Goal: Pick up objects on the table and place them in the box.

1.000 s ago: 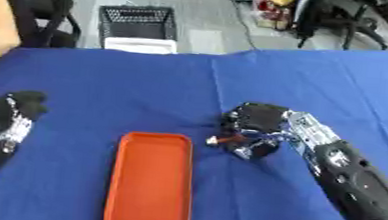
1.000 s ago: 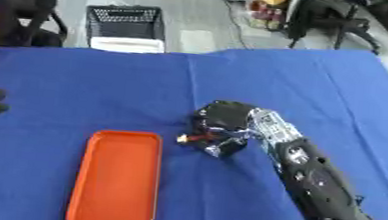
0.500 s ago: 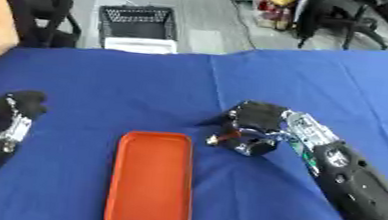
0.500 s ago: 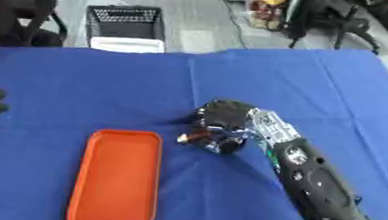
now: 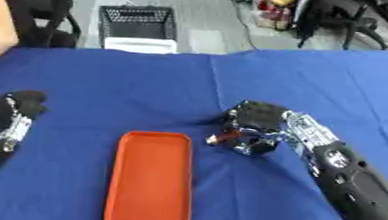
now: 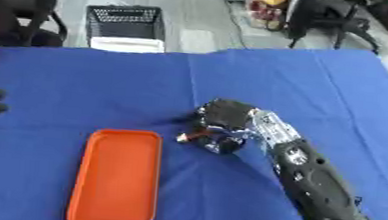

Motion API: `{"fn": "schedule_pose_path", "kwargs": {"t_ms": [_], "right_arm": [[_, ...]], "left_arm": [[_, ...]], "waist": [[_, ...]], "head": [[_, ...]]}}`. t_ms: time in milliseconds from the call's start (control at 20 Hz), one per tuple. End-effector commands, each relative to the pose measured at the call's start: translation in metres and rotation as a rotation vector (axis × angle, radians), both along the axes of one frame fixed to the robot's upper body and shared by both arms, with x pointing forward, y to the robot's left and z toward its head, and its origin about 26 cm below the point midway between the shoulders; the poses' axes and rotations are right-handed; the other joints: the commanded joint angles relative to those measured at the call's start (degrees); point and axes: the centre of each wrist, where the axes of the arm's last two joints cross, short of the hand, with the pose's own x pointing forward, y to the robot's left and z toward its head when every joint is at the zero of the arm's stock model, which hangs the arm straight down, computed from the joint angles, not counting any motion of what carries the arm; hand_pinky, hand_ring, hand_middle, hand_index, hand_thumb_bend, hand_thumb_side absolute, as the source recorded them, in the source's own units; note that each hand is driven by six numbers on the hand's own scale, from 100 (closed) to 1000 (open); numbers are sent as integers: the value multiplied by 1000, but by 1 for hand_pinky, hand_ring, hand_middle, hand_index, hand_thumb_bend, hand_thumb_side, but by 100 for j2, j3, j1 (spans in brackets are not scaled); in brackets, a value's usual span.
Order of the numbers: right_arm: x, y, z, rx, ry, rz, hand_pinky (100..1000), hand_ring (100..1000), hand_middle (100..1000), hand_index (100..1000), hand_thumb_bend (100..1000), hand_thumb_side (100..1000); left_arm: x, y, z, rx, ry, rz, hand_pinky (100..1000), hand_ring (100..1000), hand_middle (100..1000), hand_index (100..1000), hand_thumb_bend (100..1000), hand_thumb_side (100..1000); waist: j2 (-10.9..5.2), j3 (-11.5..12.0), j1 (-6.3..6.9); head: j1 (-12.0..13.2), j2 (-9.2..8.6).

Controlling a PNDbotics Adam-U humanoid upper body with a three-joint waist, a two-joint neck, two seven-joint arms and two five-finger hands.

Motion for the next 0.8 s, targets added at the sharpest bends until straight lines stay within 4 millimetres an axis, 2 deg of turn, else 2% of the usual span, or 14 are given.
{"fn": "schedule_pose_path", "kwargs": {"t_ms": [50,500,800], "right_arm": [[1,-4,17,27,-52,0,459,491,461,460,100,100],[-12,9,65,171,-182,47,454,487,459,460,100,100],[-19,16,77,201,-190,62,453,486,459,460,100,100]], "left_arm": [[2,-1,8,7,-26,-4,835,760,835,796,297,842],[2,-1,7,8,-26,-2,836,760,835,796,298,843],[2,-1,7,7,-26,-2,836,760,835,796,297,845]], "waist": [[-64,0,12],[-57,-12,14],[-60,-7,10]], "head": [[5,-48],[3,-48],[-4,-56]]}}
